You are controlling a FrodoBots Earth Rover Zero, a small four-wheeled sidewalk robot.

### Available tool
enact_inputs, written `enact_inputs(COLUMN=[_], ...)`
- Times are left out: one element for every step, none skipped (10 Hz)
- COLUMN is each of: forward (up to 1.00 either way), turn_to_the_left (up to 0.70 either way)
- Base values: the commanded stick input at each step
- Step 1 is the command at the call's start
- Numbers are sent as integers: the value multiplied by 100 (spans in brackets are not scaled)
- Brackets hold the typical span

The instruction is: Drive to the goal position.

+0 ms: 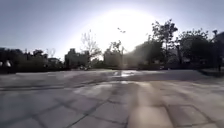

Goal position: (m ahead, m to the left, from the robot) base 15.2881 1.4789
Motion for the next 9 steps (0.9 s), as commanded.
enact_inputs(forward=[70,70,70,70,70,70,70,70,70], turn_to_the_left=[0,0,0,0,1,7,21,31,35])
